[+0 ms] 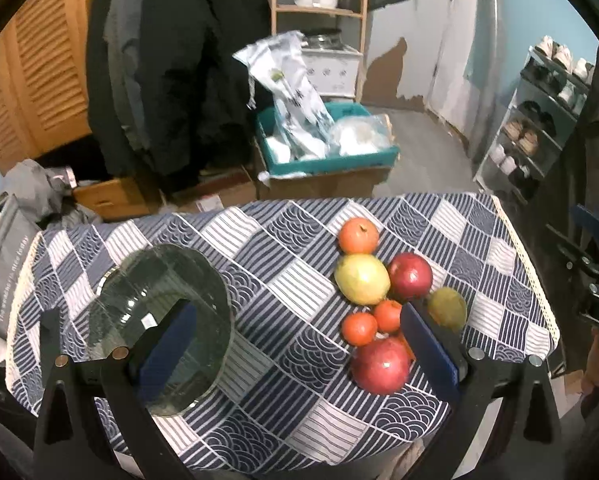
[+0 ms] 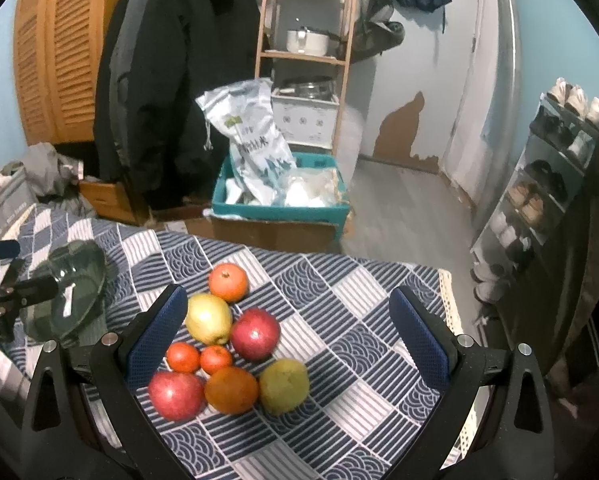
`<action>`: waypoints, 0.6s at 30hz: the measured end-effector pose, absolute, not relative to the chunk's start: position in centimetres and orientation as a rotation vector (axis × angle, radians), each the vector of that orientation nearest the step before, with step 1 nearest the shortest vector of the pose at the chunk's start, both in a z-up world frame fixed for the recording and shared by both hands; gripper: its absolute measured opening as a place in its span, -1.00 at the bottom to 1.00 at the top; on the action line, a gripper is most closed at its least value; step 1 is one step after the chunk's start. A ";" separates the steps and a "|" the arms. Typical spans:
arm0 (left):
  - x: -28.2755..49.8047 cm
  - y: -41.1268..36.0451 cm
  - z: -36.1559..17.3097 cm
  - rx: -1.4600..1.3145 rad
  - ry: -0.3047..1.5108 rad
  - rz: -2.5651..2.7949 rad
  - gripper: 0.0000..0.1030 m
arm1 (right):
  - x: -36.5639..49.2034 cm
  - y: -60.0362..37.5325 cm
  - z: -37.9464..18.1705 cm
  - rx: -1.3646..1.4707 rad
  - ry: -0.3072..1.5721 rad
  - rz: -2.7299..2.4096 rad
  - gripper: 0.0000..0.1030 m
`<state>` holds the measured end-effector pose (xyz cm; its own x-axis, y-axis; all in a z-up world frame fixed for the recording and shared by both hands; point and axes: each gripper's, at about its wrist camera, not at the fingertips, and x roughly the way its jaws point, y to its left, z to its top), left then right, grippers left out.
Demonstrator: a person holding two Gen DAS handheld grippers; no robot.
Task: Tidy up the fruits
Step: 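Move both tools down toward the fruit pile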
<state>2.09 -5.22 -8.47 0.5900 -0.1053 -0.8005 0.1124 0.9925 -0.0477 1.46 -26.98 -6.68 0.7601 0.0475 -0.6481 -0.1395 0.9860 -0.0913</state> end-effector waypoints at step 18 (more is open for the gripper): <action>3.7 -10.3 -16.8 0.044 1.150 -0.196 0.97 | 2.4 -30.2 -14.8 -0.112 0.941 0.068 0.93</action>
<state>3.70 -10.32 -16.77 0.3937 -0.1321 -0.9097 0.1770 0.9820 -0.0660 2.40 -30.21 -14.84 0.5874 0.0091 -0.8093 -0.1071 0.9920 -0.0666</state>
